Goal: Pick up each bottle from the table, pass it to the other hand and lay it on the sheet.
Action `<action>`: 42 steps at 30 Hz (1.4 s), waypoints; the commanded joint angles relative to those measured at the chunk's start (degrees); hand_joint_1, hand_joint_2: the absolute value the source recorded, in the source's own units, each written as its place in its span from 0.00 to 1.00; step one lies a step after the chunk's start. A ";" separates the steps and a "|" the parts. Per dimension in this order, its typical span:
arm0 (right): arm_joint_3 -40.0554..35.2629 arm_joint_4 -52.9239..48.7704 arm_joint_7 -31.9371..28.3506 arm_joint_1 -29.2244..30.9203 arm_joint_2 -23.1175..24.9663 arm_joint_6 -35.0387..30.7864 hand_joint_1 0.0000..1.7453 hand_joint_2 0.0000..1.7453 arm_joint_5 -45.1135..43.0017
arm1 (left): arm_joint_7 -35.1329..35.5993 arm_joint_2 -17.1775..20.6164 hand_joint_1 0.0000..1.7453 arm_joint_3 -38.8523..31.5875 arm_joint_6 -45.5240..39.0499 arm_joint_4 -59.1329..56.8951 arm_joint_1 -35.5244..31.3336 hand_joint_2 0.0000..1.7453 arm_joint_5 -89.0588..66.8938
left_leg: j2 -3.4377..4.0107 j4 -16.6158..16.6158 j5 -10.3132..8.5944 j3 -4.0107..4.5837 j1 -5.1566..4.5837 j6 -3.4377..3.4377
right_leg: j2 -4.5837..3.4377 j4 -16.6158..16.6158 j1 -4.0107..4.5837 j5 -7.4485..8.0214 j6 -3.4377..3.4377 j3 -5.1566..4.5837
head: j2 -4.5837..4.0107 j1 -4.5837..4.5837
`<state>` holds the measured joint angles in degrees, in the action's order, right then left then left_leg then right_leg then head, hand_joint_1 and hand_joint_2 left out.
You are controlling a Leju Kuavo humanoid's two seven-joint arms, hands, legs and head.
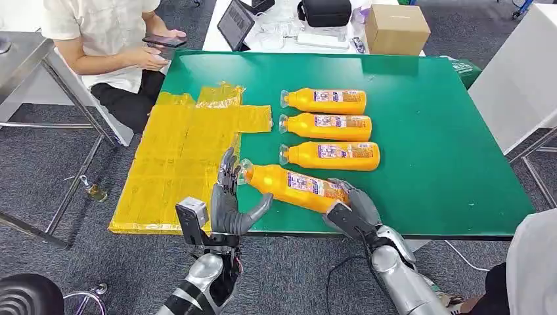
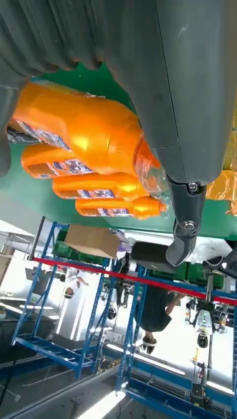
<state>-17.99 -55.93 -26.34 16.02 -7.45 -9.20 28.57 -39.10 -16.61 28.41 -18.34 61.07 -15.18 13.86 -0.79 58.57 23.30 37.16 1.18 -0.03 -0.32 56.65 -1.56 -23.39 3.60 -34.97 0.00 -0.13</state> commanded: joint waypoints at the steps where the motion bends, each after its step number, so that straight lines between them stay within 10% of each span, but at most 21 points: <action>1: 1.08 0.55 0.09 1.13 0.63 0.50 1.00 1.00 -0.31 | 0.13 0.75 0.00 1.37 0.04 -1.67 -1.03 1.00 0.34 | 0.14 -0.03 0.14 -0.34 0.02 -0.07 | -0.04 -0.06 0.08 -0.10 -0.21 0.32 | 0.00 0.00; 15: 1.08 0.55 0.09 1.13 0.63 0.50 1.00 1.00 -0.31 | 0.13 0.75 0.00 1.37 0.04 -1.67 -1.03 1.00 0.34 | 0.13 -0.02 0.13 -0.32 0.01 -0.06 | -0.03 -0.04 0.06 -0.09 -0.19 0.29 | 0.00 0.00; 16: 8.18 -8.58 -3.39 -7.15 4.29 -2.71 0.95 1.00 -8.77 | -0.90 -2.94 0.00 -11.42 -13.92 14.28 10.24 1.00 -3.56 | 0.11 -0.03 0.09 -0.24 0.01 -0.05 | -0.03 -0.04 0.05 -0.06 -0.16 0.22 | 0.00 0.00; 19: 5.95 -18.69 -0.88 -14.98 3.50 -3.79 0.88 1.00 -7.73 | -0.90 -1.06 0.00 -18.78 -10.30 26.45 18.11 1.00 -5.54 | 0.25 -0.08 0.35 -0.53 0.08 -0.03 | -0.14 -0.12 0.14 -0.26 -0.26 0.48 | 0.00 -0.02; 32: 4.34 -16.38 -0.57 -12.32 3.45 -2.92 0.96 1.00 -7.91 | -0.90 -2.91 0.00 -19.24 -13.05 25.13 14.63 1.00 -6.58 | 0.13 0.00 0.29 -0.28 0.05 -0.02 | -0.03 -0.02 0.09 -0.29 -0.14 0.26 | 0.00 0.00; 42: 3.26 -14.74 -1.91 -10.34 3.70 -1.85 0.97 1.00 -8.66 | 8.11 4.99 0.00 -5.51 18.85 9.64 12.51 1.00 21.84 | 0.14 -0.19 0.27 -0.60 0.00 -0.04 | -0.05 -0.19 0.06 -0.27 -0.17 0.54 | 0.00 0.00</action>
<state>-14.23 -72.81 -27.39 2.83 -4.48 -12.11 20.46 -33.11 -16.74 13.67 -8.88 82.11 -0.76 30.66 -0.81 58.55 23.40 37.19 1.19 0.01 -0.33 56.65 -1.56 -23.54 3.68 -35.01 0.00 -0.13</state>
